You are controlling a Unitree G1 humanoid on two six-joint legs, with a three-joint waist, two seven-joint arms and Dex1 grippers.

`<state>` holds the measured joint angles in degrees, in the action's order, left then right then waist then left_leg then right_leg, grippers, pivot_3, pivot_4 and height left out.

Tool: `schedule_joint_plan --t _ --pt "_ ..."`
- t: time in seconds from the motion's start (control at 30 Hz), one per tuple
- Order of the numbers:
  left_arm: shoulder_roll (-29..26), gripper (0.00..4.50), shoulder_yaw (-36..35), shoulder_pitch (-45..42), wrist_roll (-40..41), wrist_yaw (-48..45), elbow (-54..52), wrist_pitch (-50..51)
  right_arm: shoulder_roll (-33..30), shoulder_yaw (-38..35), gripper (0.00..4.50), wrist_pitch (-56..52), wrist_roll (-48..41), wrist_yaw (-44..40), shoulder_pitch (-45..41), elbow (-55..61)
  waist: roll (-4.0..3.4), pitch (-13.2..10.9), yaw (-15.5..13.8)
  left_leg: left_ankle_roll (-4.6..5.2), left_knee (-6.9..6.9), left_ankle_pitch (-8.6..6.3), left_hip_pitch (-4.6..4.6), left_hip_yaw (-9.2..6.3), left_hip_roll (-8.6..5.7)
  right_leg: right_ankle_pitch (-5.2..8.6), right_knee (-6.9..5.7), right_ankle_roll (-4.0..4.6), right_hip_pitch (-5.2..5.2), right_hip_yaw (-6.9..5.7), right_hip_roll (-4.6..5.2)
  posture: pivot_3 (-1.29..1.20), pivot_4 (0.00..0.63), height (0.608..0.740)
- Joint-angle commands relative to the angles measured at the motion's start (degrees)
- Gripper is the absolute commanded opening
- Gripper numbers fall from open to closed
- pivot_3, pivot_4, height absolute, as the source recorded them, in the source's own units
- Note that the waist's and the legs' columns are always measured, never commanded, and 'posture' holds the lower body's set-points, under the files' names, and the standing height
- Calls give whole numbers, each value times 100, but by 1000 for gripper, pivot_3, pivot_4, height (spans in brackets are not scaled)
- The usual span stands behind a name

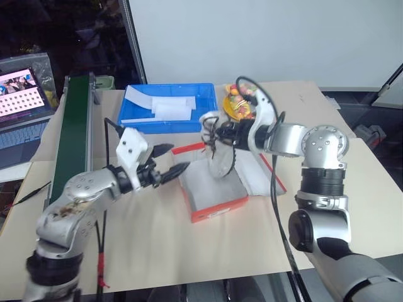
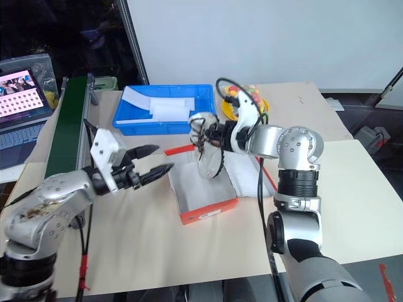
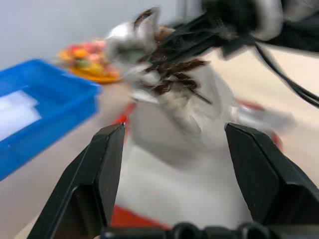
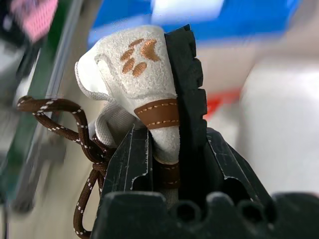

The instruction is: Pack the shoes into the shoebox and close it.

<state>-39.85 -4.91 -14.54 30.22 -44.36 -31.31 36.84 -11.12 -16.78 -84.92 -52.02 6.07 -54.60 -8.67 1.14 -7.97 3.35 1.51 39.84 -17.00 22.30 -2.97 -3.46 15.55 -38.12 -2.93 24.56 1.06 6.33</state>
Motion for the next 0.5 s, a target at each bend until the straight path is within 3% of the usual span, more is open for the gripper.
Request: schedule_joint_plan --t 0.03,0.23,0.5 --pt "-251 3405 210 50 -180 -664 78 -730 106 -285 869 -542 29 41 85 315 0 0 -55 0 0 0 -1 -3 2 0 1 0 -2 -5 0 0 150 724" --pt "-196 3405 418 90 -150 -798 37 -898 -366 396 869 -758 99 -199 732 659 0 0 -107 12 0 -7 2 -9 -10 0 2 0 -3 -11 11 0 150 724" --pt "-111 3405 496 168 -125 -686 -97 -855 -1120 1060 869 -737 466 -776 599 764 -1 -1 -69 14 1 -8 -1 0 -4 0 4 0 -5 -9 7 0 150 724"
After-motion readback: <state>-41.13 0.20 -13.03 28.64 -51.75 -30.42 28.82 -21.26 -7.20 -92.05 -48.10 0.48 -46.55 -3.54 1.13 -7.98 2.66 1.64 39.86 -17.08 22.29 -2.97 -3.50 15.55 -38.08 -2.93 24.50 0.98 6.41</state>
